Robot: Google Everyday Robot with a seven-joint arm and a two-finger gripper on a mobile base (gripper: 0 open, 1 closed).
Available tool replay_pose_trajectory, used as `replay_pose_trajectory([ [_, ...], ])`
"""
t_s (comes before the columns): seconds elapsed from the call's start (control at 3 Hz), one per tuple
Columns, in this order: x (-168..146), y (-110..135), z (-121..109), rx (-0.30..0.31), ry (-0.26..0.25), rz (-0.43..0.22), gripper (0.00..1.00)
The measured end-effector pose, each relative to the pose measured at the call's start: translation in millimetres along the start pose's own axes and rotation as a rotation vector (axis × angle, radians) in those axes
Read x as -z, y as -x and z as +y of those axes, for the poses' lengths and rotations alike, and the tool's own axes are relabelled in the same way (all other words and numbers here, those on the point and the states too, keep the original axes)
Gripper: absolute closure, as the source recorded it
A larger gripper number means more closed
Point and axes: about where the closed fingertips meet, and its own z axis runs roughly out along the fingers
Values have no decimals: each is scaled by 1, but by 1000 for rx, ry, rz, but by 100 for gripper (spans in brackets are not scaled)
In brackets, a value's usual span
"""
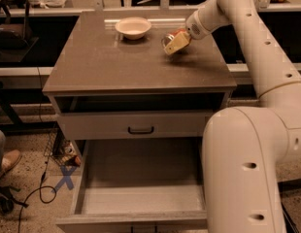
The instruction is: Place coke can into middle drawer
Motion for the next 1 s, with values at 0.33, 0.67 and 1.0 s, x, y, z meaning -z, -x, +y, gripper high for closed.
replay_pose_trajectory([
  [0.33, 52, 1, -1, 76, -57, -26, 99],
  [0.67, 141, 0, 29, 185, -114, -58, 100],
  [1.0, 126, -7, 35, 176, -90, -36, 100],
])
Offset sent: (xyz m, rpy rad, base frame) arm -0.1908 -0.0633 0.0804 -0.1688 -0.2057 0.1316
